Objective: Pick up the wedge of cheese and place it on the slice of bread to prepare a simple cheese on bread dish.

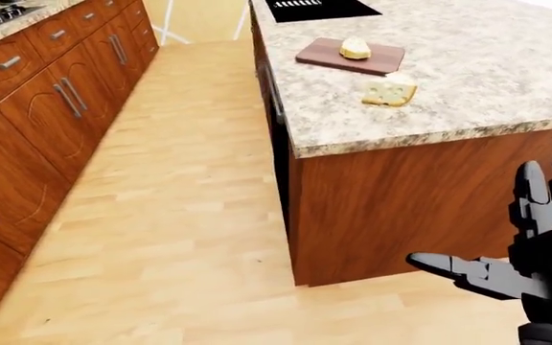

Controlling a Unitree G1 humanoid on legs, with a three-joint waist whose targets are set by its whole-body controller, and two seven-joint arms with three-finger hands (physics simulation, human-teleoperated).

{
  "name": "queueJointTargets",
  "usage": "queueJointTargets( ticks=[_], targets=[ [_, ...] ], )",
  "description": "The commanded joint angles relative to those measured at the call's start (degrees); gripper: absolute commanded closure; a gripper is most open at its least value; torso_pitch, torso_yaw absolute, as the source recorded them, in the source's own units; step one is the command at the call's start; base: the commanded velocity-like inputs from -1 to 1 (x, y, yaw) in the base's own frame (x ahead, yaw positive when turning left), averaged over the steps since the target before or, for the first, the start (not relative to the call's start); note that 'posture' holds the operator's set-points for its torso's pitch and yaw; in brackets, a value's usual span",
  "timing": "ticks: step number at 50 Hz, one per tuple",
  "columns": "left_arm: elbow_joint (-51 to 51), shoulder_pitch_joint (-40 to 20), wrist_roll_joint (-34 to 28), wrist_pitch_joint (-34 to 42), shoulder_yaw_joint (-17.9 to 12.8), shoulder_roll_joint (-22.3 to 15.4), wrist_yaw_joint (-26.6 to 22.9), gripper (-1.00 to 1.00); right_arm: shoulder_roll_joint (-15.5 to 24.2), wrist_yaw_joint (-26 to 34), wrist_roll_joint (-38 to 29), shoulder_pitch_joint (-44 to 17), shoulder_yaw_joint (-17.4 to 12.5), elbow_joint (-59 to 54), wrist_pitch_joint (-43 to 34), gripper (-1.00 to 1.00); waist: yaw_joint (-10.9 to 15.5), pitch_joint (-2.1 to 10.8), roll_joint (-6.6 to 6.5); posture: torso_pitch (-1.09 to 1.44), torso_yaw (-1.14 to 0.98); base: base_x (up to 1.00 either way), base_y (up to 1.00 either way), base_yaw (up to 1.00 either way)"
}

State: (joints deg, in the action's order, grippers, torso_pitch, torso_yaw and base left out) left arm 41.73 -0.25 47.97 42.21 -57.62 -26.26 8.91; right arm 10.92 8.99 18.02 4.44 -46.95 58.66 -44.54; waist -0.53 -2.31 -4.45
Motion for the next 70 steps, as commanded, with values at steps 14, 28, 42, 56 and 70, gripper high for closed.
queueJointTargets(
  ticks=[14,28,42,56,70],
  targets=[
    [0.36,-0.38,-0.33,-1.43,-0.43,-0.76,-0.07,-1.00,0.73,-0.11,0.04,-0.21,0.12,1.33,1.17,-1.00,0.23,0.02,6.92,0.00,0.00,0.00,0.29,0.00],
    [0.35,-0.42,-0.42,-1.37,-0.37,-0.72,-0.18,-1.00,-0.38,1.28,-1.80,-0.74,0.30,1.34,1.19,-1.00,0.46,0.03,-0.02,0.00,0.00,0.00,0.29,0.00],
    [0.16,-0.38,-1.03,-1.64,-0.11,-0.29,-0.56,-1.00,-0.52,1.44,-2.33,-0.82,0.56,1.34,1.13,-1.00,0.08,0.21,6.92,0.00,0.00,0.00,0.29,0.00],
    [0.02,-0.52,-1.51,-1.95,0.30,-0.16,-0.64,-1.00,0.25,-0.86,-0.05,-1.20,1.30,1.34,0.79,-1.00,0.02,-0.42,5.39,0.00,0.00,0.00,0.10,0.00],
    [0.34,-0.49,-1.30,-1.66,0.35,-0.13,-0.46,-1.00,-0.21,0.07,-2.17,-1.89,2.10,1.34,-0.60,-1.00,0.63,0.14,4.38,0.00,0.00,0.00,0.00,0.00]
  ],
)
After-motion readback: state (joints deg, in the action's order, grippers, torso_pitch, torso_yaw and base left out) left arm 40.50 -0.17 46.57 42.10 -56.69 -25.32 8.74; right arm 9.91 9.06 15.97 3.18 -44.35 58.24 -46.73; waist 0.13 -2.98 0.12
